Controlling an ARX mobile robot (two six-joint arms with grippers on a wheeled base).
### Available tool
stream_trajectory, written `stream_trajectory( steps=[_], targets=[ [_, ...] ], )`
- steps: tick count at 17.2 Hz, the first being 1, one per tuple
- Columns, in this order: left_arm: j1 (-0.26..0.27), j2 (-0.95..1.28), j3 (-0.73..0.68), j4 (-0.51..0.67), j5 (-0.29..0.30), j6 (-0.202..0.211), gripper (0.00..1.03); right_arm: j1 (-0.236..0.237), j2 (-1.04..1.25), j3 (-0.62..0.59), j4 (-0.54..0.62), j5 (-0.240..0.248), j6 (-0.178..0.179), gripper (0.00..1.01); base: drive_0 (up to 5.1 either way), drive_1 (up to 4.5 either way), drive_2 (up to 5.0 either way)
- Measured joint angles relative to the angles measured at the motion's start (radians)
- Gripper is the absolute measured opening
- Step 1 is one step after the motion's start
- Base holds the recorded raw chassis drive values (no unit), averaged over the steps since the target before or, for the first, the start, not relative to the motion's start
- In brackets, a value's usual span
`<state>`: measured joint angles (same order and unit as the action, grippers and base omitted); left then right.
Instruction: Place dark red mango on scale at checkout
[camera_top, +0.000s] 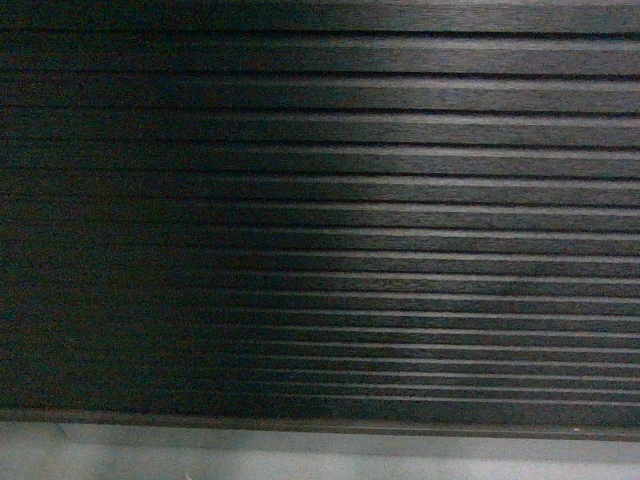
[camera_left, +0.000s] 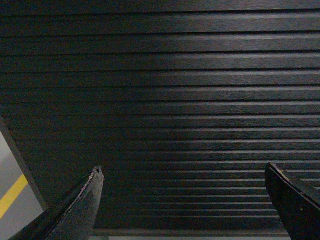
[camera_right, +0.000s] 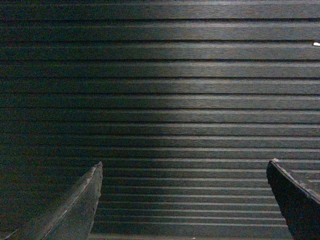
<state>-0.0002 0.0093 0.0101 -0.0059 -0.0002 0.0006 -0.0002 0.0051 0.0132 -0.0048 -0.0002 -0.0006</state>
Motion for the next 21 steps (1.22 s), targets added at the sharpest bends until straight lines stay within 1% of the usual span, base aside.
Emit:
stream_trajectory(
  steps=[21],
  targets=[
    [0.0, 0.0, 0.0, 0.0, 0.0, 0.0, 0.98, 0.0, 0.0, 0.0, 0.0, 0.0, 0.0, 0.98, 0.0, 0.0, 0.0]
  ],
)
